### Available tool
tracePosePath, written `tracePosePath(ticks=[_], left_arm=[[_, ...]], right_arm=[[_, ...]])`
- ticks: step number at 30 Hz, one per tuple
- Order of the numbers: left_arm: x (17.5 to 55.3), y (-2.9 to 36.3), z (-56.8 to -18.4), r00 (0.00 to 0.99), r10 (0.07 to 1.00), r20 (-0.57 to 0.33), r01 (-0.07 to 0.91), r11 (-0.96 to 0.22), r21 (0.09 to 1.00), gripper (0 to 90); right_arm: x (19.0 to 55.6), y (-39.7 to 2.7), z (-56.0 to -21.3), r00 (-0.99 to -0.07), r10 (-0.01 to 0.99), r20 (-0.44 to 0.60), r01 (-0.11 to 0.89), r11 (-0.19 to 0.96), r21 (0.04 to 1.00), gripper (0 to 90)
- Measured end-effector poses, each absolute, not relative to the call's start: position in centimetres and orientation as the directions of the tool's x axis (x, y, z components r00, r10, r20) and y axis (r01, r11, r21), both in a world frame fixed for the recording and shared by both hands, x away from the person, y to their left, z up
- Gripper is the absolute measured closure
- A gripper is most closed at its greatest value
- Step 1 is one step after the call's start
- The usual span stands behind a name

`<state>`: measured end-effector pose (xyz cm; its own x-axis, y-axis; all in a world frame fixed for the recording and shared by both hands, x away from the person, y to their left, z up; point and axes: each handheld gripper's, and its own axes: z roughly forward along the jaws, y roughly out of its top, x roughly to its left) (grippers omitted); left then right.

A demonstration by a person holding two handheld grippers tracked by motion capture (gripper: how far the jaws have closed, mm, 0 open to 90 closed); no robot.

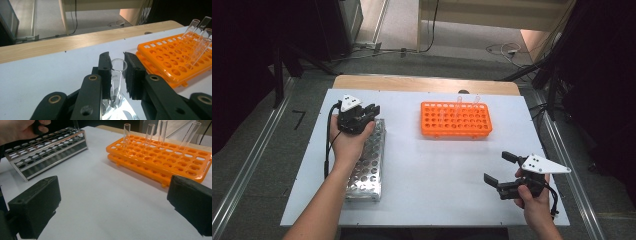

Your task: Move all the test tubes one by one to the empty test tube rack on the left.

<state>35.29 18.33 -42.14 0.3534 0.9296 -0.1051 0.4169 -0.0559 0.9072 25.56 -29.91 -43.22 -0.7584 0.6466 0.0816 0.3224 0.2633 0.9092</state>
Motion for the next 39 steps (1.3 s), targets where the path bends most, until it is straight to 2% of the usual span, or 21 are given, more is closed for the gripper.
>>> tracePosePath(ticks=[17,26,33,39], left_arm=[[35.8,17.7,-42.9,0.337,0.938,-0.081,0.496,-0.104,0.862,75.6],[36.1,17.8,-43.1,0.324,0.94,-0.104,0.546,-0.096,0.833,74.1],[36.0,18.0,-42.8,0.337,0.933,-0.128,0.541,-0.081,0.837,54.2],[35.2,17.9,-42.1,0.358,0.926,-0.12,0.498,-0.081,0.864,31.0]], right_arm=[[25.5,-30.0,-43.2,-0.759,0.647,0.08,0.32,0.262,0.911,0.0],[25.6,-30.0,-43.3,-0.755,0.65,0.086,0.327,0.259,0.909,0.0],[25.6,-30.0,-43.3,-0.755,0.65,0.084,0.326,0.26,0.909,0.0],[25.7,-29.9,-43.3,-0.758,0.647,0.085,0.326,0.262,0.908,0.0]])
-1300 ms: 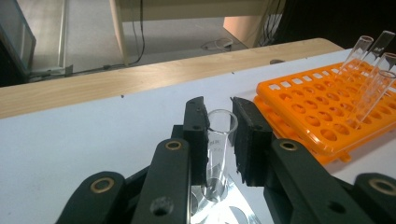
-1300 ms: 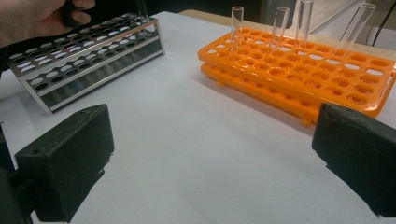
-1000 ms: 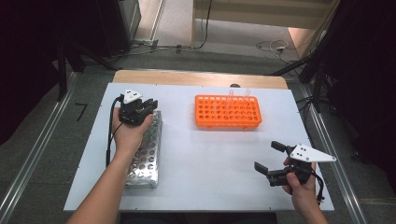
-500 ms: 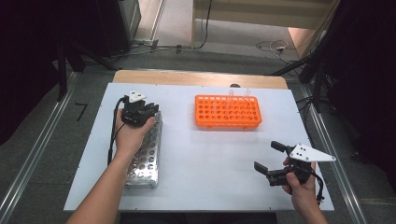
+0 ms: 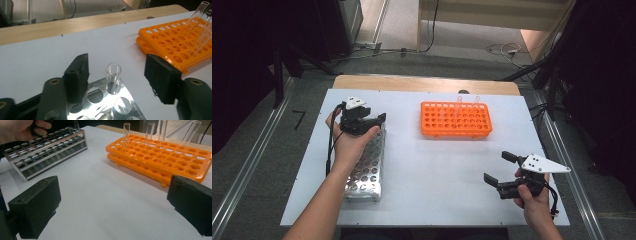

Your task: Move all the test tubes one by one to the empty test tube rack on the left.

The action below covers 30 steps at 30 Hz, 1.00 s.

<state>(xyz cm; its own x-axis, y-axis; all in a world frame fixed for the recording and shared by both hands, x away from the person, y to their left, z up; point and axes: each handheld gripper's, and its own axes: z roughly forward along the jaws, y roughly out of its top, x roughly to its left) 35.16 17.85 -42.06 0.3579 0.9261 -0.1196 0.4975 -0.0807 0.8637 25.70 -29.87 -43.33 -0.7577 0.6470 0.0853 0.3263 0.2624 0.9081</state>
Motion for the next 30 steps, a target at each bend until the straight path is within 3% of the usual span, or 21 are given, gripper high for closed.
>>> tracePosePath(ticks=[7,12,30], left_arm=[[33.3,17.3,-40.9,0.429,0.892,-0.145,0.445,-0.069,0.893,9.8],[31.6,16.8,-40.4,0.47,0.869,-0.157,0.414,-0.06,0.908,0.3],[26.4,15.4,-41.1,0.592,0.782,-0.197,0.358,-0.036,0.933,0.0]], right_arm=[[25.8,-29.5,-43.5,-0.756,0.649,0.089,0.336,0.268,0.903,0.0],[26.0,-29.3,-43.4,-0.752,0.653,0.093,0.341,0.264,0.902,0.0],[28.6,-27.8,-42.7,-0.742,0.664,0.092,0.347,0.262,0.901,0.0]])
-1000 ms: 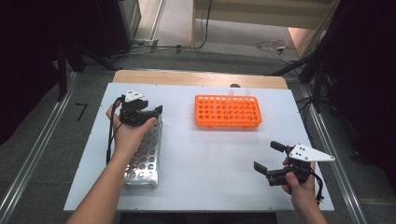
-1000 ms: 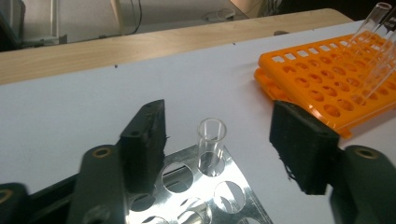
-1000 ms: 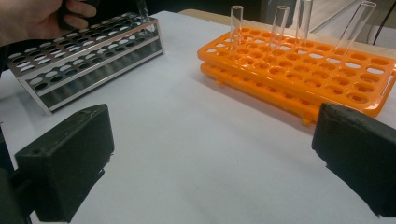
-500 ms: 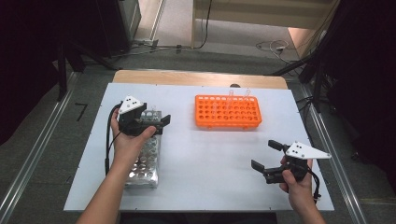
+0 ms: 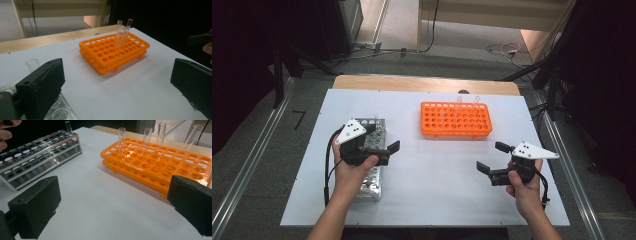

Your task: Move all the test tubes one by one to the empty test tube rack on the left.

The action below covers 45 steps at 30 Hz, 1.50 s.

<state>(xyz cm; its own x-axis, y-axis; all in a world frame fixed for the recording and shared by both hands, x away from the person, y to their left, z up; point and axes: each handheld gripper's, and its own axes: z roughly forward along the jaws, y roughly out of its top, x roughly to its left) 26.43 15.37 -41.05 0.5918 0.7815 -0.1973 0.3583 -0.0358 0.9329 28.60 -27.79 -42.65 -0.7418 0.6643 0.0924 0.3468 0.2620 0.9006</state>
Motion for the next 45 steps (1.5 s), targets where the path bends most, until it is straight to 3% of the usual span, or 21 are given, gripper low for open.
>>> tracePosePath(ticks=[17,19,28,33,45], left_arm=[[24.8,14.8,-42.2,0.631,0.743,-0.222,0.364,-0.031,0.931,0.0],[24.7,14.8,-42.3,0.632,0.743,-0.222,0.364,-0.032,0.931,0.0],[24.7,14.7,-42.3,0.641,0.733,-0.228,0.363,-0.027,0.931,0.0],[24.7,14.6,-42.3,0.645,0.729,-0.23,0.363,-0.028,0.931,0.0],[24.8,14.4,-42.3,0.654,0.717,-0.239,0.368,-0.026,0.929,0.0]], right_arm=[[34.7,-22.2,-43.2,-0.773,0.618,0.142,0.379,0.271,0.885,6.0],[35.5,-21.5,-43.4,-0.766,0.625,0.151,0.39,0.265,0.882,12.8],[38.5,-19.0,-44.4,-0.738,0.661,0.136,0.427,0.302,0.852,28.4],[39.9,-18.0,-45.2,-0.719,0.681,0.136,0.448,0.306,0.84,43.9],[41.8,-16.2,-46.7,-0.703,0.699,0.13,0.472,0.322,0.821,58.9]])
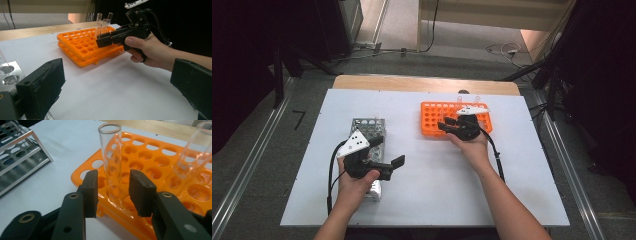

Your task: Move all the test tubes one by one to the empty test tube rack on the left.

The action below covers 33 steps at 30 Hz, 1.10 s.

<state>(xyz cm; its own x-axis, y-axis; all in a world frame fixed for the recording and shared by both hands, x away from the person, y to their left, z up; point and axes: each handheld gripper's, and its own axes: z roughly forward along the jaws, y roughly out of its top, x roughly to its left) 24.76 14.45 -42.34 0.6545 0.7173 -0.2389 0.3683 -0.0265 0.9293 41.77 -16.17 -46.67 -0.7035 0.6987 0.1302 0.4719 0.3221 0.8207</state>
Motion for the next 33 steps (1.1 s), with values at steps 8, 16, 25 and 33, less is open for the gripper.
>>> tracePosePath(ticks=[8,16,25,33], left_arm=[[24.7,14.6,-42.2,0.653,0.718,-0.241,0.367,-0.022,0.93,0.0],[24.7,14.7,-42.1,0.652,0.719,-0.241,0.368,-0.022,0.93,0.0],[24.7,14.5,-42.1,0.653,0.72,-0.235,0.364,-0.026,0.931,0.0],[24.7,14.0,-41.9,0.662,0.715,-0.226,0.358,-0.037,0.933,0.0]], right_arm=[[41.9,-15.3,-47.1,-0.702,0.705,0.098,0.451,0.334,0.828,63.6],[41.9,-15.3,-47.2,-0.691,0.72,0.064,0.43,0.339,0.837,73.6],[41.4,-16.0,-45.7,-0.695,0.715,0.074,0.41,0.31,0.858,73.8],[40.2,-17.0,-43.7,-0.719,0.692,0.068,0.368,0.295,0.882,73.8]])
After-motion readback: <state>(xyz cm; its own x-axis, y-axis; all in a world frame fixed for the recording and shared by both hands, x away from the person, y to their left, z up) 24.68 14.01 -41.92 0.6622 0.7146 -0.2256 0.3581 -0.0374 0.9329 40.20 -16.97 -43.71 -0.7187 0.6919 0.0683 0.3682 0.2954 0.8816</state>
